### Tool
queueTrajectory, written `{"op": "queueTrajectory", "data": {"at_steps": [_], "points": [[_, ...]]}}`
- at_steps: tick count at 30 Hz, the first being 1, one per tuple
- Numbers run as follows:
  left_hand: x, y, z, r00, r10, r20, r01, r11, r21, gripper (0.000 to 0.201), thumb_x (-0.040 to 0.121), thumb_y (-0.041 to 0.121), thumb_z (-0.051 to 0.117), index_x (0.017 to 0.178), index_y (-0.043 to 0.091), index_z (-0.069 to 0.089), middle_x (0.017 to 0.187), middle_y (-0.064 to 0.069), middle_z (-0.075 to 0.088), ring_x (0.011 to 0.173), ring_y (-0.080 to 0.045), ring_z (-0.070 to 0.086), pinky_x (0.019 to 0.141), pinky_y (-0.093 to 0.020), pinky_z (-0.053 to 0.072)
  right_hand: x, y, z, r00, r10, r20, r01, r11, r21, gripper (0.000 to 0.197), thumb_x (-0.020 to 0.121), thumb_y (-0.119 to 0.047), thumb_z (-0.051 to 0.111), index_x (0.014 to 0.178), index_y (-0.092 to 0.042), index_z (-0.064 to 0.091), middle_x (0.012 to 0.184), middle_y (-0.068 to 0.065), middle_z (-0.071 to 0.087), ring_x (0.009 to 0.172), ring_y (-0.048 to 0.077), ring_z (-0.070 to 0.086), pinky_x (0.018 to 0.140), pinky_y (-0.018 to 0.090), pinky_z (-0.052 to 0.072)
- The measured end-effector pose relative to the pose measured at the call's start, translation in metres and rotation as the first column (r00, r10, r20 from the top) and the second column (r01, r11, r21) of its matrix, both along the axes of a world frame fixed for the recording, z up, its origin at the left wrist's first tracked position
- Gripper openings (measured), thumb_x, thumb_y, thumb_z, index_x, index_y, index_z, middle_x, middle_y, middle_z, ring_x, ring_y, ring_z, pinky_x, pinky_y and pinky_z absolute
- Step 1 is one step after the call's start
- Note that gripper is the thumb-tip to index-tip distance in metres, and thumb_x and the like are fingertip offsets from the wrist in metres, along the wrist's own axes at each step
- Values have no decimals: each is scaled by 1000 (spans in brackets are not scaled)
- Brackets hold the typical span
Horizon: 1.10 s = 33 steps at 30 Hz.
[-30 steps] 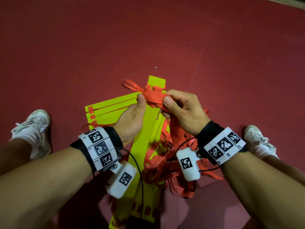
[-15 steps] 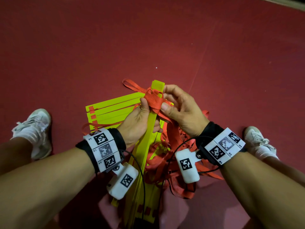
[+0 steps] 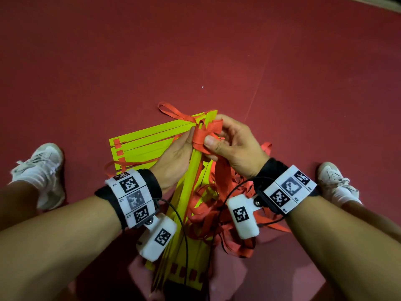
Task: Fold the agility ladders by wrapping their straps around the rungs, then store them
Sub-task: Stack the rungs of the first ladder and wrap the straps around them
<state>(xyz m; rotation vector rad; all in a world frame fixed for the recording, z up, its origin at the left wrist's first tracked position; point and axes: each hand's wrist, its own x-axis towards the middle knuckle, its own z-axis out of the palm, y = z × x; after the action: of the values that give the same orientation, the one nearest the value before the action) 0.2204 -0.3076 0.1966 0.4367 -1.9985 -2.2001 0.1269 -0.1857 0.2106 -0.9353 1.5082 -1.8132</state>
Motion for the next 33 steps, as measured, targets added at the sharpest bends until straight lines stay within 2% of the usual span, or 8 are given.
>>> {"op": "queueTrajectory", "data": {"at_steps": [4, 7, 9, 15, 20, 24, 27, 33], "points": [[1, -4, 0, 996, 49, 77, -64, 976, 207, 48, 105, 46, 40, 123, 10, 66, 104, -11, 75, 92, -25, 70, 79, -36, 57, -3, 0, -2, 990, -137, -36, 139, 989, 59, 27, 89, 8, 64, 113, -1, 59, 88, -8, 73, 80, 6, 69, 69, 19, 55], [3, -4, 2, 995, 7, 99, -39, 944, 329, 71, 85, 69, 38, 111, 14, 74, 111, -35, 66, 86, -35, 66, 82, -46, 55, -1, -2, -3, 974, -216, -65, 221, 972, 83, 26, 86, -3, 72, 109, 0, 61, 89, 4, 71, 67, 17, 66, 55, 29, 55], [5, -2, 5, 997, -63, 54, 43, 946, 320, 73, 80, 73, 36, 106, 20, 78, 118, -35, 64, 92, -36, 64, 90, -51, 50, -2, -3, -4, 959, -265, -96, 275, 956, 105, 23, 85, -5, 74, 105, -3, 63, 89, 9, 71, 70, 22, 65, 58, 35, 56], [-1, -6, -8, 999, 27, 31, -25, 998, -58, 75, 85, 77, 46, 98, 7, 70, 79, -15, 73, 74, -27, 69, 83, -63, 55, -6, -3, -7, 886, -264, -381, 352, 918, 182, 18, 83, -27, 78, 96, -20, 67, 93, -2, 72, 87, 16, 69, 80, 35, 55], [-3, -6, -9, 994, 101, -38, -102, 994, -36, 61, 92, 67, 44, 100, 11, 68, 68, -7, 71, 57, -24, 69, 68, -53, 56, -13, 1, -6, 830, -186, -527, 383, 875, 295, 39, 85, -43, 73, 112, -18, 64, 113, 4, 63, 99, 16, 66, 86, 31, 54], [-6, -15, -10, 982, 180, -62, -184, 981, -68, 58, 96, 61, 44, 96, 6, 63, 64, -14, 67, 53, -29, 65, 63, -48, 56, -15, 3, -6, 864, -113, -490, 343, 846, 408, 28, 96, -50, 57, 87, -24, 63, 79, -8, 60, 61, 3, 53, 62, 31, 43], [-7, -17, -7, 974, 206, -91, -213, 974, -71, 56, 94, 59, 42, 92, 5, 58, 59, -11, 65, 50, -24, 62, 60, -40, 55, -18, 2, -5, 915, -91, -392, 275, 854, 442, 74, 92, -70, 43, 76, 1, 55, 68, 28, 53, 57, 27, 44, 60, 52, 44], [-5, -19, -7, 978, 180, -110, -190, 978, -91, 49, 97, 55, 37, 86, 12, 59, 58, -7, 64, 50, -25, 59, 61, -41, 53, -21, 11, 6, 918, -2, -396, 183, 889, 419, 32, 93, -39, 55, 73, -15, 62, 70, 1, 57, 65, 13, 49, 63, 41, 43]]}}
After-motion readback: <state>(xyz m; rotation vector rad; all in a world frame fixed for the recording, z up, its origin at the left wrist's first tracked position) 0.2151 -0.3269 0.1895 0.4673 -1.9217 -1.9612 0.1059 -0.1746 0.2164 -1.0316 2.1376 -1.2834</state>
